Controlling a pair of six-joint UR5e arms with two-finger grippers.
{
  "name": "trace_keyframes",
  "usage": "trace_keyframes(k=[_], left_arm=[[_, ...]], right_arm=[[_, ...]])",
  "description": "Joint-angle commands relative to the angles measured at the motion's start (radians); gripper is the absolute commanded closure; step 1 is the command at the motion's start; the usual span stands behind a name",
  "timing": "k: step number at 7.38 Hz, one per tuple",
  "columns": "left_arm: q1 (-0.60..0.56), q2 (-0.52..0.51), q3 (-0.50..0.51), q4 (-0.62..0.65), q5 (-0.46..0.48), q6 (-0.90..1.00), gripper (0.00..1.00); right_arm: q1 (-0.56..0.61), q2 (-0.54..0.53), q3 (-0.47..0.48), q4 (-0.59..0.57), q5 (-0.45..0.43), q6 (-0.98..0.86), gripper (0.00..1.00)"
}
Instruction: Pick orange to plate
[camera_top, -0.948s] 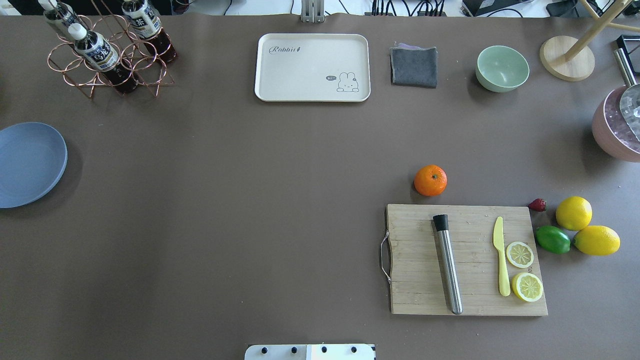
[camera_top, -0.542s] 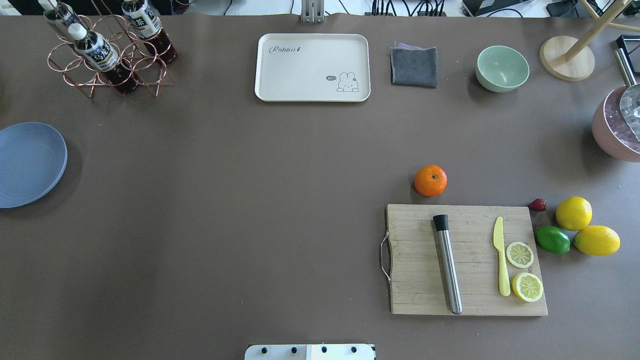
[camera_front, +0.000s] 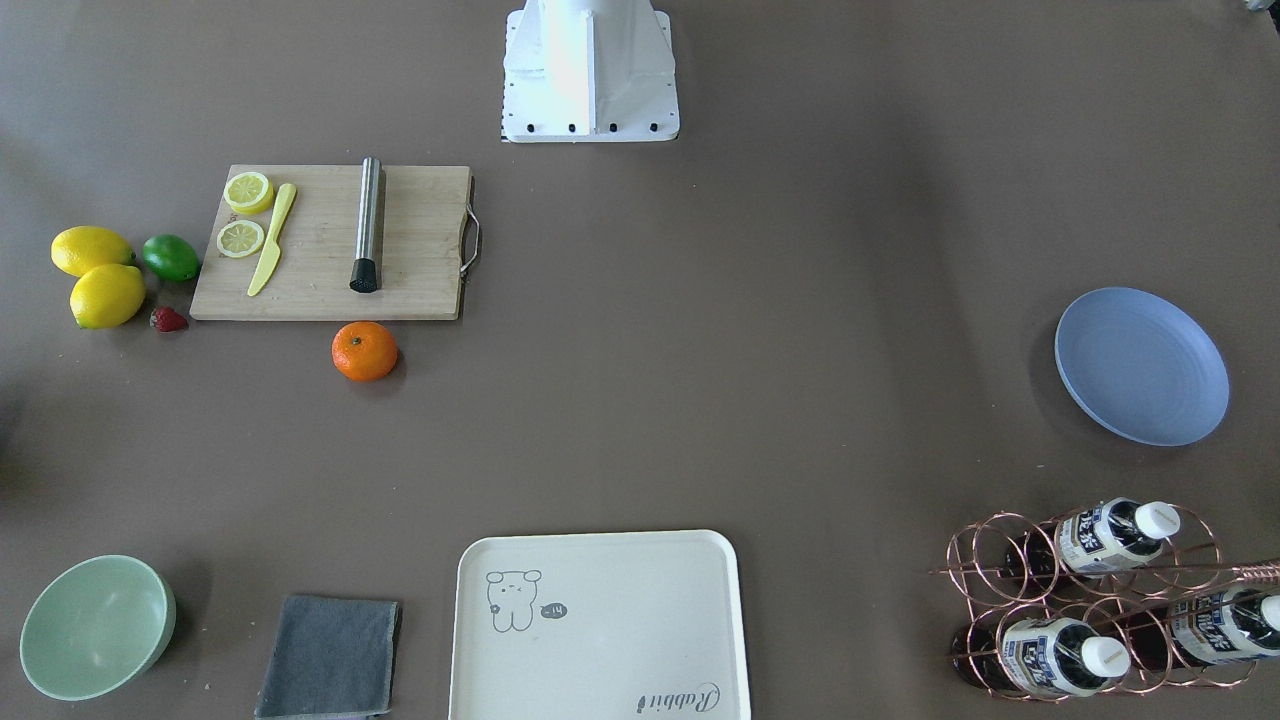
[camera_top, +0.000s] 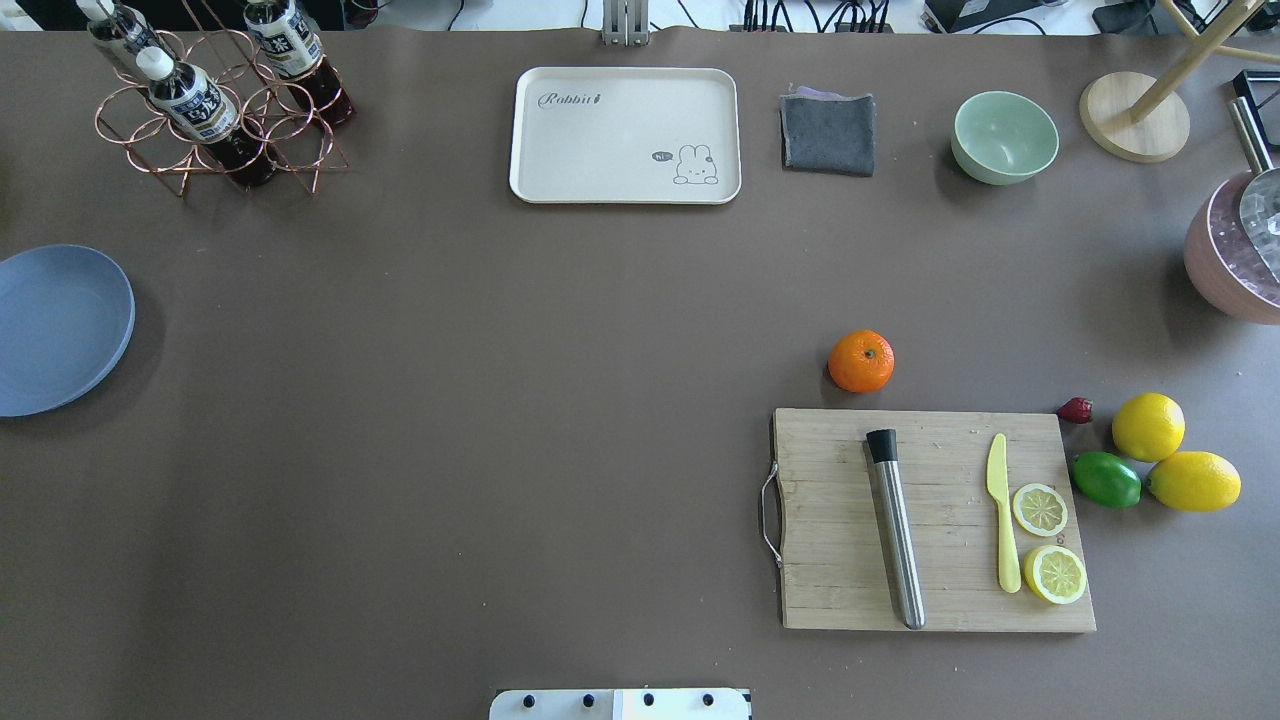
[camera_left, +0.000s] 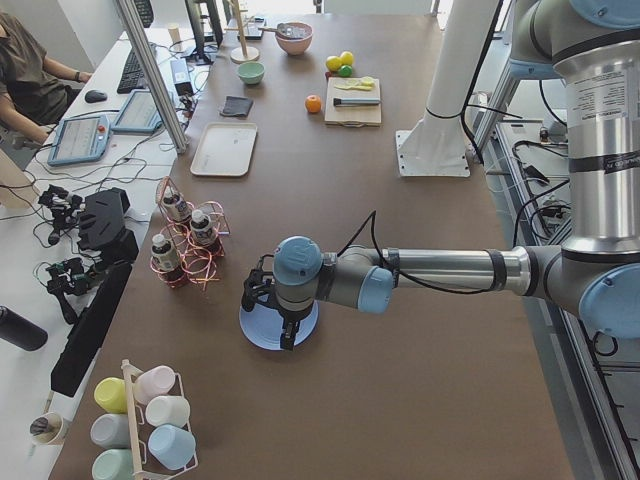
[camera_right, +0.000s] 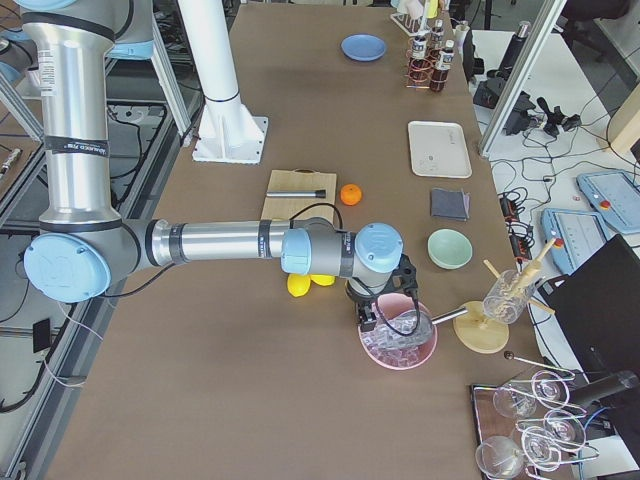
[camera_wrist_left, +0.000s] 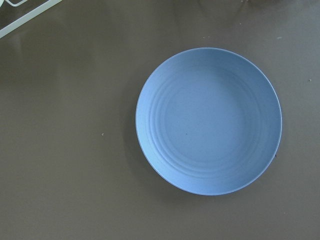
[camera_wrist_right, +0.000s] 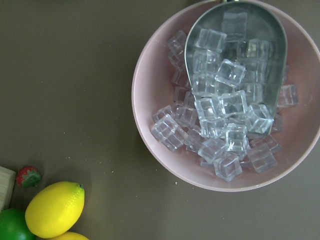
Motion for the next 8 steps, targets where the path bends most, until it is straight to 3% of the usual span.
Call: trace_keyframes(k=[1, 2, 3, 5, 8], left_arm=[[0.077, -0.082, 0.184, -0.189, 0.047, -0.124, 0.02], [0.11, -0.118, 0.293, -0.311, 0.057, -0.169, 0.03], [0.17, -0.13, 0.347, -0.403, 0.137, -0.214, 0.03], [0.236, -0.133, 0.403, -0.514, 0.159, -0.274, 0.08], [0.243, -0.138, 0.422, -0.529, 0.158, -0.274, 0.29]], right_arm=[[-0.061, 0.004, 0.079, 0.002, 0.0, 0.125, 0.0], [-0.081, 0.006, 0.086, 0.002, -0.003, 0.153, 0.0], [-0.087, 0.006, 0.09, 0.002, -0.003, 0.153, 0.0], [-0.118, 0.03, 0.091, 0.002, -0.001, 0.176, 0.0], [-0.193, 0.096, 0.116, 0.004, -0.006, 0.325, 0.0]])
